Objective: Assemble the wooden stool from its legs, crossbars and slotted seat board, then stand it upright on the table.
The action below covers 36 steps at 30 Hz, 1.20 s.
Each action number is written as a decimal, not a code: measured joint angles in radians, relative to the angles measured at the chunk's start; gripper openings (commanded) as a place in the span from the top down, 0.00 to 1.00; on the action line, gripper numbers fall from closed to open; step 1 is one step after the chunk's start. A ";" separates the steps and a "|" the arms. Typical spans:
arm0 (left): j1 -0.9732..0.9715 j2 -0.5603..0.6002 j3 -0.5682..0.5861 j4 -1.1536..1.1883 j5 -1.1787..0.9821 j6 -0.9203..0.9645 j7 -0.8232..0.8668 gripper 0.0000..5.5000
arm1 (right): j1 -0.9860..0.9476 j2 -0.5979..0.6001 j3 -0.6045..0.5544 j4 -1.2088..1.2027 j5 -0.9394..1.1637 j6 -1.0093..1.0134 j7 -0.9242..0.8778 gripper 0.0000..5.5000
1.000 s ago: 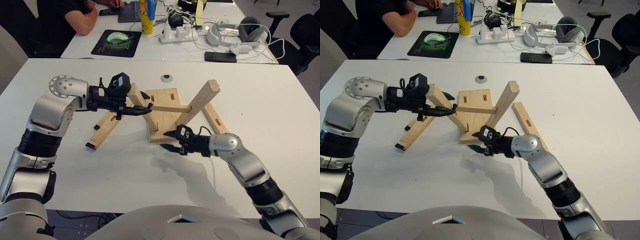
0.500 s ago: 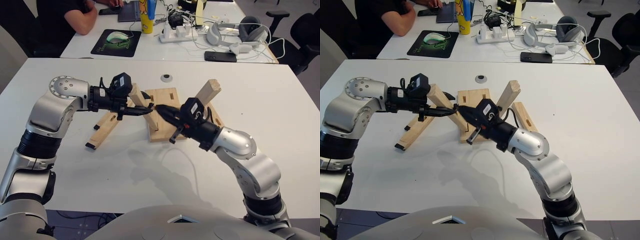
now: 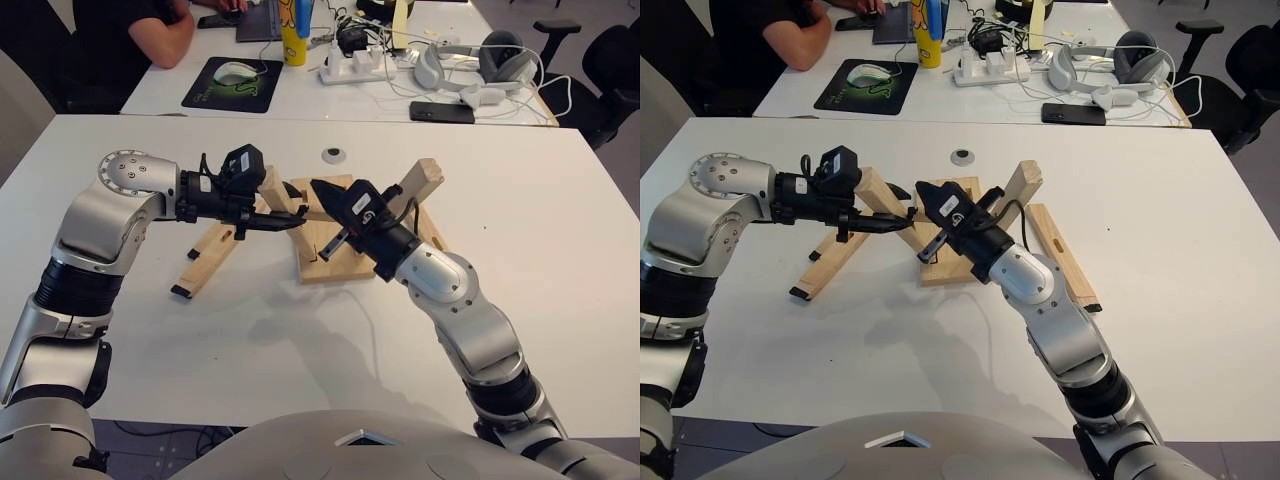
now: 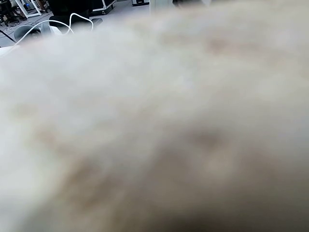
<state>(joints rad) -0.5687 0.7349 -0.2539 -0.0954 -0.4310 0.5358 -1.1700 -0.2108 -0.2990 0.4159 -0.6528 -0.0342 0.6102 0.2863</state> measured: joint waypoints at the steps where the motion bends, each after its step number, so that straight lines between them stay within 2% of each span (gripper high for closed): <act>1: 0.000 0.000 0.000 -0.001 0.000 0.001 0.000 0.63 | 0.000 0.000 0.000 0.000 -0.002 -0.001 0.000 1.00; 4: 0.003 0.000 0.001 -0.007 0.000 0.004 0.004 0.63 | -0.001 -0.019 0.012 0.001 -0.027 -0.003 0.021 1.00; 10: 0.011 0.002 0.003 -0.009 0.000 0.012 0.014 0.63 | -0.011 -0.124 0.114 0.025 -0.089 0.035 0.093 1.00; 23: 0.021 -0.006 0.009 -0.027 0.002 0.025 0.044 0.63 | -0.035 -0.140 0.120 0.023 -0.109 0.062 0.132 1.00; 28: -0.009 -0.047 -0.014 -0.006 0.028 0.025 0.080 0.63 | -0.019 -0.157 0.119 0.024 -0.105 0.079 0.162 1.00; 30: -0.037 -0.081 -0.027 0.028 0.049 0.020 0.116 0.63 | 0.036 -0.165 0.163 0.073 -0.067 0.128 0.219 1.00; 36: -0.062 -0.099 -0.038 0.058 0.072 0.011 0.144 0.63 | 0.061 -0.163 0.175 0.086 -0.066 0.139 0.234 1.00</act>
<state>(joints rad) -0.6306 0.6358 -0.2918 -0.0376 -0.3588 0.5470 -1.0257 -0.1500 -0.4617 0.5913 -0.5664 -0.0998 0.7494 0.5199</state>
